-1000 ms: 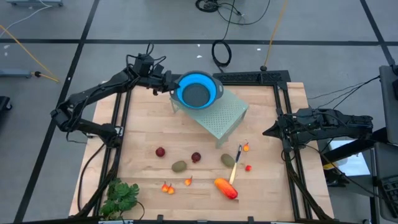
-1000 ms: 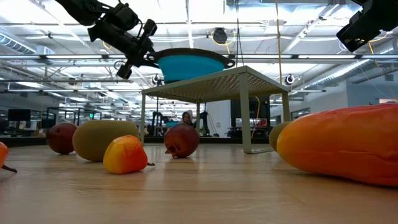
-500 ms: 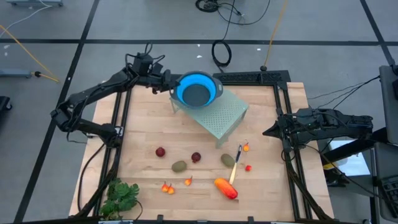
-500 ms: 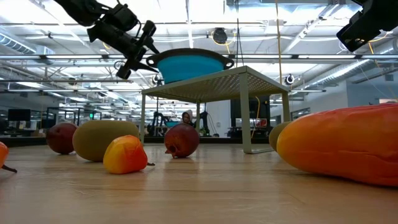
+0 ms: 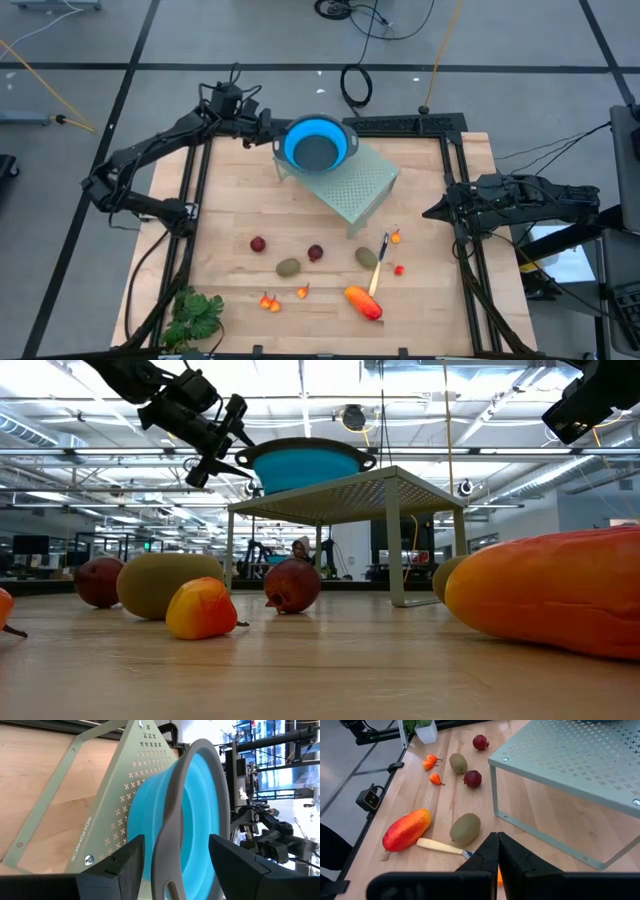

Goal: Pick & Place Fruit
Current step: Put the kiwi into the blue strainer bowl on the shelf

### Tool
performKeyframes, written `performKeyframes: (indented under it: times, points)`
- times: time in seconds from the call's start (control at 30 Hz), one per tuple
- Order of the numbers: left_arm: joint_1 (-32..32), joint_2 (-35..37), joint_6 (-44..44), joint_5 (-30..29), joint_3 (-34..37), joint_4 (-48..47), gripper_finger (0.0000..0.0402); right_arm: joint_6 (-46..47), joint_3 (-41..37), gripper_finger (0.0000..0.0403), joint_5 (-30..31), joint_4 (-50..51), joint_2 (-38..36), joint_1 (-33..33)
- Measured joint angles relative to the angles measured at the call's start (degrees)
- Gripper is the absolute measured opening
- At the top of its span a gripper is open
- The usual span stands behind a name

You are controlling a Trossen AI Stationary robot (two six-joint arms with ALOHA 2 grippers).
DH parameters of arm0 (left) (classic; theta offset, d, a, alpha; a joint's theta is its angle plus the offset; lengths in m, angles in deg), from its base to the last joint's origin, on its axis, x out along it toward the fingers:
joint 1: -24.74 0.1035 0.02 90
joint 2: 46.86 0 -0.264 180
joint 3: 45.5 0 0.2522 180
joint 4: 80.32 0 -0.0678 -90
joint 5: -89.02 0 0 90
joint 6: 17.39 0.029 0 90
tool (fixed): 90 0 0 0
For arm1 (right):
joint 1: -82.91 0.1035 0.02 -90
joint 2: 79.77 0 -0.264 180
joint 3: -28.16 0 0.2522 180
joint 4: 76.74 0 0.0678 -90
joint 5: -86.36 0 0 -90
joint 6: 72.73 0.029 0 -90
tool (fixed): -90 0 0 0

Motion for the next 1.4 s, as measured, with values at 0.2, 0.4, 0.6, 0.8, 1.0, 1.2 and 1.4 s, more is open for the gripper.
performKeyframes:
  times: [0.2,0.4,0.6,0.8,1.0,1.2,1.4]
  points:
    - [1.1,1.2,0.1,1.2,0.0,0.1,0.0219,-0.1,0.0,0.0000,0.0,0.0,0.0,0.0]
    - [3.4,3.3,1.2,1.3,0.0,0.2,0.0219,-0.1,0.0,0.0000,0.0,0.0,0.0,0.0]
    - [6.5,5.7,1.7,1.4,0.0,0.0,0.0219,-0.1,0.0,0.0000,0.0,0.0,0.0,0.0]
    - [8.3,9.3,2.4,1.4,0.0,-0.1,0.0218,-0.1,0.0,0.0000,0.0,0.0,0.0,0.0]
    - [8.8,14.1,3.0,1.1,0.0,-0.1,0.0218,-0.1,0.0,0.0000,0.1,0.0,0.0,0.0]
    - [8.8,18.6,3.6,0.5,0.0,-2.1,0.0218,-0.1,0.0,0.0000,0.1,0.0,0.0,0.0]
    - [8.7,22.6,4.9,-1.8,0.0,-4.5,0.0218,0.0,0.0,0.0000,0.1,0.0,0.0,0.0]
